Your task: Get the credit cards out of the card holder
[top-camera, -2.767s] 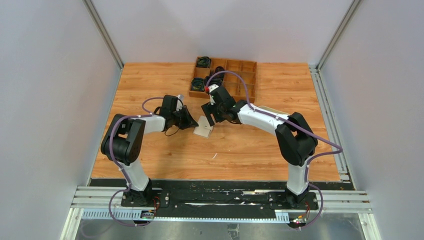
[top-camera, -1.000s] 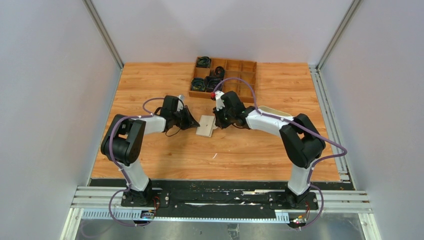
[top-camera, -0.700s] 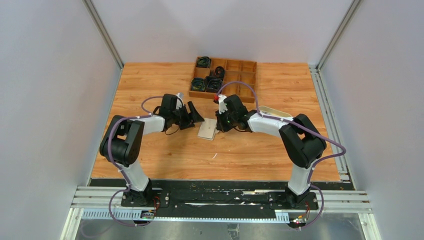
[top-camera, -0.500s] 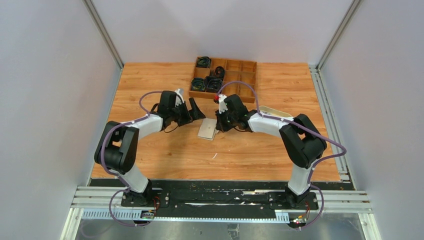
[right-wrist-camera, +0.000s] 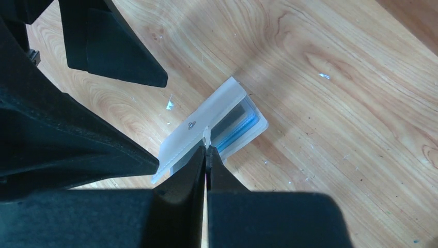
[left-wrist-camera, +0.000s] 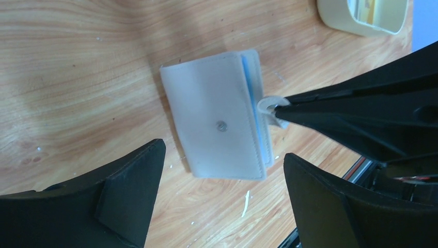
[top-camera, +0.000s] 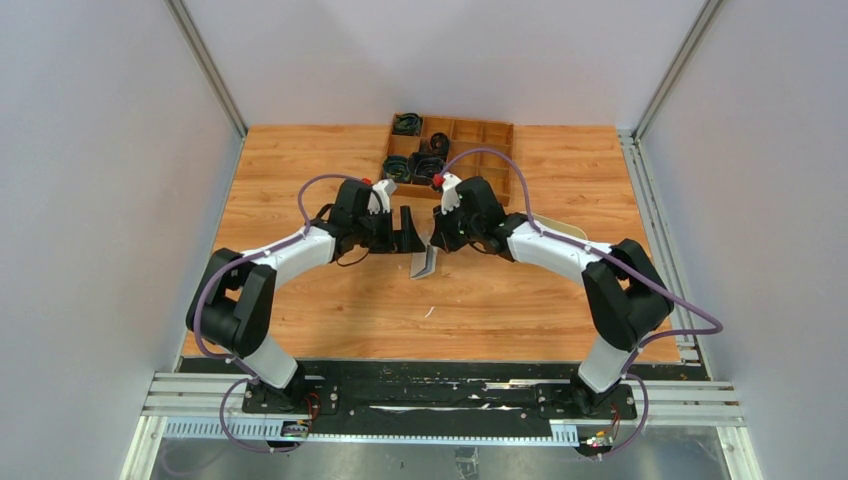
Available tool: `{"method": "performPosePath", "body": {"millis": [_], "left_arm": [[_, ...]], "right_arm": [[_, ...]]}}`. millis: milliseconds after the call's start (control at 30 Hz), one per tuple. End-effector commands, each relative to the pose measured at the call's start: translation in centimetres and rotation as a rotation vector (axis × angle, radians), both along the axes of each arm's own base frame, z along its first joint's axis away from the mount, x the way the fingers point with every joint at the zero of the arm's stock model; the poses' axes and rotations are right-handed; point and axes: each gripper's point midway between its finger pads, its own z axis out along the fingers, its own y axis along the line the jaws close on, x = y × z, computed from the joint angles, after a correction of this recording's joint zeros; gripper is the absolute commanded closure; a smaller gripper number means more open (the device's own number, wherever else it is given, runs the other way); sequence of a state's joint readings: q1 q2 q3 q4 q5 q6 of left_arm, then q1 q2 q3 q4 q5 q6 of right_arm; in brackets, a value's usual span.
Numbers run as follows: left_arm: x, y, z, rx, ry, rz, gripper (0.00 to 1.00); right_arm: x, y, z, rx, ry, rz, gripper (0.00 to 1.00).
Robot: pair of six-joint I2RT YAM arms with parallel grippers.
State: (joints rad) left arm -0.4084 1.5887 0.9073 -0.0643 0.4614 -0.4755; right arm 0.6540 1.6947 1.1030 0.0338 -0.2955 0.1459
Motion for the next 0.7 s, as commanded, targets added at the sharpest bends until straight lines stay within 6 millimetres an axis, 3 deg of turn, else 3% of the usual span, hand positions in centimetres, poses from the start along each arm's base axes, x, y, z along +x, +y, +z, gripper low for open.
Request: {"method": "performPosePath", "body": {"millis": [0, 433, 667], "left_arm": [[-1.4, 0.6, -2.3, 0.048, 0.035, -0.032, 0.08], [-2.1, -2.2, -0.3, -0.044, 0.008, -0.125, 0.06], [-2.1, -1.3, -1.8, 0.079, 0.012, -0.106, 0.08]], "right_arm": [[0.4, -0.4, 1.3, 0.019, 0.002, -0.014, 1.00], [0.4, -0.6, 1.0, 0.003, 0.013, -0.017, 1.00], [0.2, -0.8, 1.0, 0.000, 0.018, -0.019, 1.00]]}}
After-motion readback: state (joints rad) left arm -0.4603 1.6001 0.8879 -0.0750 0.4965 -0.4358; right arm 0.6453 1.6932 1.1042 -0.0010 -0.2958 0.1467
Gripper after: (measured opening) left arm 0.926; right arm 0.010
